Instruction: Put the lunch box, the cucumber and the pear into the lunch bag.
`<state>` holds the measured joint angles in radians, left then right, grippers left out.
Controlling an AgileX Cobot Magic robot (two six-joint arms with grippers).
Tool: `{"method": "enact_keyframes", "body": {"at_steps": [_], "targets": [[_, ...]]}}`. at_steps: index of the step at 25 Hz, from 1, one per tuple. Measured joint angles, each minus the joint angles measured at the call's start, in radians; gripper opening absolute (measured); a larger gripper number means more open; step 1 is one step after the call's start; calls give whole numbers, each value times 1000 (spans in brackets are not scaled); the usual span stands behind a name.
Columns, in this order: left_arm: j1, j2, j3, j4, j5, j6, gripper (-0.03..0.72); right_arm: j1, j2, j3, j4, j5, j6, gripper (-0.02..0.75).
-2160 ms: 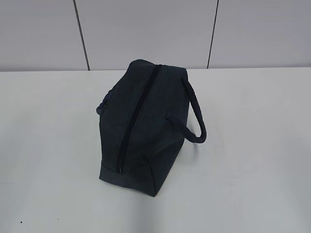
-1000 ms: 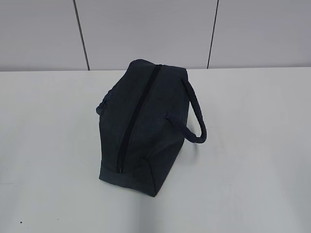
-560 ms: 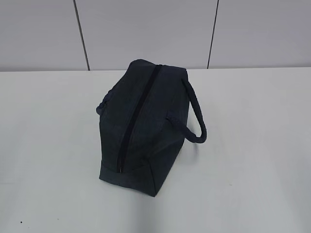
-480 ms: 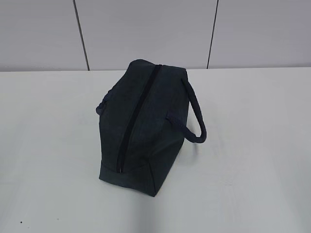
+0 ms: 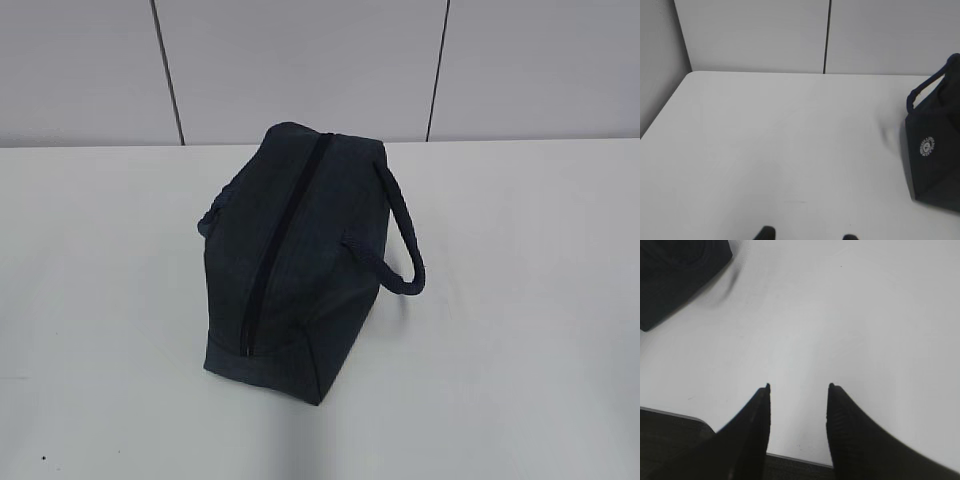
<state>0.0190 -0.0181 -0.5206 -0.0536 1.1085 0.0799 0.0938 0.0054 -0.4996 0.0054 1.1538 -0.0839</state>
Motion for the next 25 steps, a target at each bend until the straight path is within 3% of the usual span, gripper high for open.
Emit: {"method": "enact_keyframes", "body": {"at_steps": [7,25], "targets": [[36,0,0,0,-1,0,256,-9,-24,0,-5,0,0,303],[45,0,0,0,-1,0,256,-9,-24,0,0,0,0,303]]}}
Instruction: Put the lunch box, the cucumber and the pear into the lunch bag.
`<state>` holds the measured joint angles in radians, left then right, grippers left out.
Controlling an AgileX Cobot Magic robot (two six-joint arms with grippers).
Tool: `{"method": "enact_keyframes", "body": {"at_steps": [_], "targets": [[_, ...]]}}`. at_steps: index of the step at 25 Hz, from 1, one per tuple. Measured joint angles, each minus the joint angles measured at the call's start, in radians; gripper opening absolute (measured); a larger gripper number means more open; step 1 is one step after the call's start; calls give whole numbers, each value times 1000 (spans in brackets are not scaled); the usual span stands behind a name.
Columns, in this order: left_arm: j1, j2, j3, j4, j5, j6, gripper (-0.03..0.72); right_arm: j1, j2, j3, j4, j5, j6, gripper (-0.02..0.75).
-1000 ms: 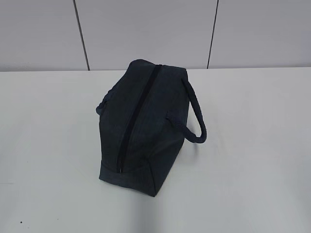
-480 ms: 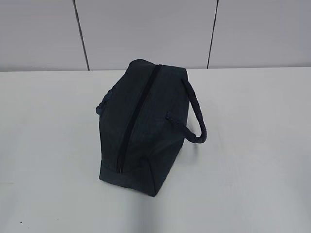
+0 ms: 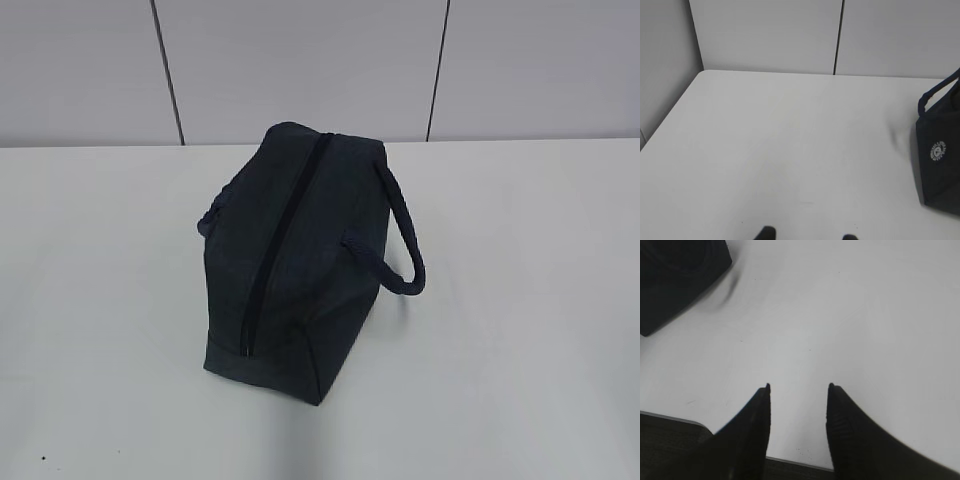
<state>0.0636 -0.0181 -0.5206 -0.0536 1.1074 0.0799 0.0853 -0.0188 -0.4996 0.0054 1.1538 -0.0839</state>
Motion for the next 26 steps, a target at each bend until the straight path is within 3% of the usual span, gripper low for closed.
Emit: {"method": "enact_keyframes", "body": {"at_steps": [26], "targets": [[1,0,0,0,0,0,256,0,0,0,0,0,0,302]]}}
